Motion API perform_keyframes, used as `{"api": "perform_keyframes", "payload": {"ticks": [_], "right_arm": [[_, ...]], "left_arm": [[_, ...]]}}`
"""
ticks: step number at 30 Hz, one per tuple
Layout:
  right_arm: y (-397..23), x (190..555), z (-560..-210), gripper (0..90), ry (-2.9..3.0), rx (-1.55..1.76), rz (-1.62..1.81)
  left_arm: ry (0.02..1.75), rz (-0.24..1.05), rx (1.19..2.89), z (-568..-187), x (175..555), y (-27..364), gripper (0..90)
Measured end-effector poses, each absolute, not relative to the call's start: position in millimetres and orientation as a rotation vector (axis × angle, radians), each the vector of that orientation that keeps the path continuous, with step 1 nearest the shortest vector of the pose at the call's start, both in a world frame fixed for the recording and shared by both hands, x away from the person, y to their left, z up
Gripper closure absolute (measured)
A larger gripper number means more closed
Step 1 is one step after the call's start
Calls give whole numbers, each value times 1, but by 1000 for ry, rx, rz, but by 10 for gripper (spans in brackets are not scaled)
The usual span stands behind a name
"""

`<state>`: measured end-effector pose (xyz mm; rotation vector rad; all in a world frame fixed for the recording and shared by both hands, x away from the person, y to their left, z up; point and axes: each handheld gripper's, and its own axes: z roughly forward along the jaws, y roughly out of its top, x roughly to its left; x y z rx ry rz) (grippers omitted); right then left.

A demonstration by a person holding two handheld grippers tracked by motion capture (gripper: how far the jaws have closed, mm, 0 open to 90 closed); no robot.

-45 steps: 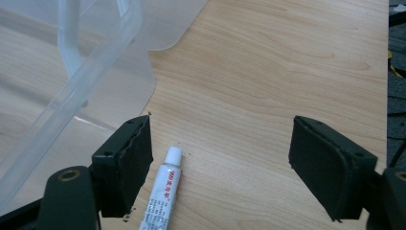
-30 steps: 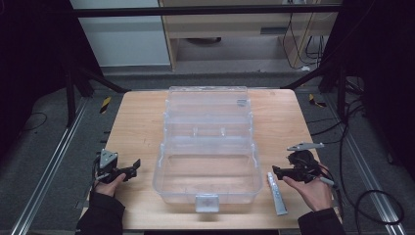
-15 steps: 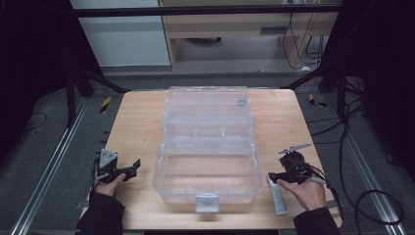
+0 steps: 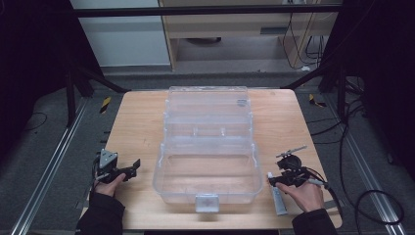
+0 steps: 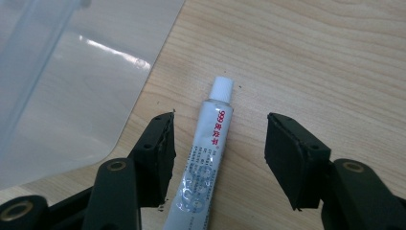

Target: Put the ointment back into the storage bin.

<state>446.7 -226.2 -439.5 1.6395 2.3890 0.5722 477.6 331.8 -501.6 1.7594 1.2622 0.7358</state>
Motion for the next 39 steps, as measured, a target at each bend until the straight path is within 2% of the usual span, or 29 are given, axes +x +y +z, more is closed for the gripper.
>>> {"api": "perform_keyframes", "payload": {"ticks": [14, 30, 39], "right_arm": [[-218, 450, -450, 560, 2451, 1675, 484], [-215, 455, -461, 599, 2488, 1680, 390], [-212, 458, -465, 660, 2498, 1689, 357]], "left_arm": [[1261, 736, 1761, -502, 477, 332, 27], [1261, 735, 1759, -502, 477, 332, 27], [1261, 735, 1759, -502, 478, 332, 27]]}}
